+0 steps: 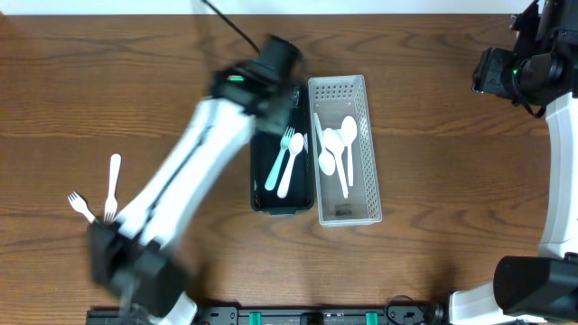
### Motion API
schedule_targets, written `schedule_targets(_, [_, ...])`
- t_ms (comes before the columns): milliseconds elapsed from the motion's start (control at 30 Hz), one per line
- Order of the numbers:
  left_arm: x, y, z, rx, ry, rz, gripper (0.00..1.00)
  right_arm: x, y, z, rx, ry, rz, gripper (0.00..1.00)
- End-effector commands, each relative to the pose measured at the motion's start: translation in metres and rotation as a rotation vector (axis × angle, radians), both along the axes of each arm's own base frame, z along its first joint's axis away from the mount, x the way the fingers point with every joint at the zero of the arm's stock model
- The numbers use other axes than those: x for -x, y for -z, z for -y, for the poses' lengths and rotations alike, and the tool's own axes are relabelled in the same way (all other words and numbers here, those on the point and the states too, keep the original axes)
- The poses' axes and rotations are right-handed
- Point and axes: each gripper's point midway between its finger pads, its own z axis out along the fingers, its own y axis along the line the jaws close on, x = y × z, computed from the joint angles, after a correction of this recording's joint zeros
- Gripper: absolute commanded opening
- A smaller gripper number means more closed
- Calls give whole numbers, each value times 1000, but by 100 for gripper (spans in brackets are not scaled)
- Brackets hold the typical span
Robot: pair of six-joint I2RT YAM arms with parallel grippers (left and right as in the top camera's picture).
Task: Pack container
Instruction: 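Place the spoon into the black tray beside the fork, then move the left gripper back and grasp the white knife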
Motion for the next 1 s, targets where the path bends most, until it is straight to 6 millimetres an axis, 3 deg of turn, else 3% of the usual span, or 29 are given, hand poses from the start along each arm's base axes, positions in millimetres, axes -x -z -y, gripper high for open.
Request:
schedule_targets(0, [3, -77, -77, -23, -169, 186, 71, 1, 1, 4, 15, -8, -5, 65])
schedule_targets(100, [22, -96, -148, -29, -350, 195, 73, 1, 1, 4, 16, -10, -5, 66])
schedule_targets(167, [38, -97, -194, -48, -475, 168, 78, 1, 1, 4, 16, -10, -5, 66])
schedule_targets(233, [54, -91, -235, -62, -595, 126, 79, 1, 1, 6, 17, -9, -5, 66])
schedule_targets(333, [69, -70, -280, -53, -683, 54, 80, 2, 1, 11, 17, 4, -5, 66])
schedule_targets(500, [77, -13, -319, 29, -732, -48, 84, 3, 1, 18, 16, 20, -7, 66])
schedule_targets(667, [90, 52, -344, 21, -762, -141, 85, 3, 1, 18, 16, 21, -7, 67])
schedule_targets(833, [102, 110, -352, 21, -761, -215, 85, 2, 1, 18, 18, 22, 0, 67])
schedule_targets(967, [103, 145, -351, 16, -724, -253, 84, 2, 0, 19, 19, 21, 1, 67])
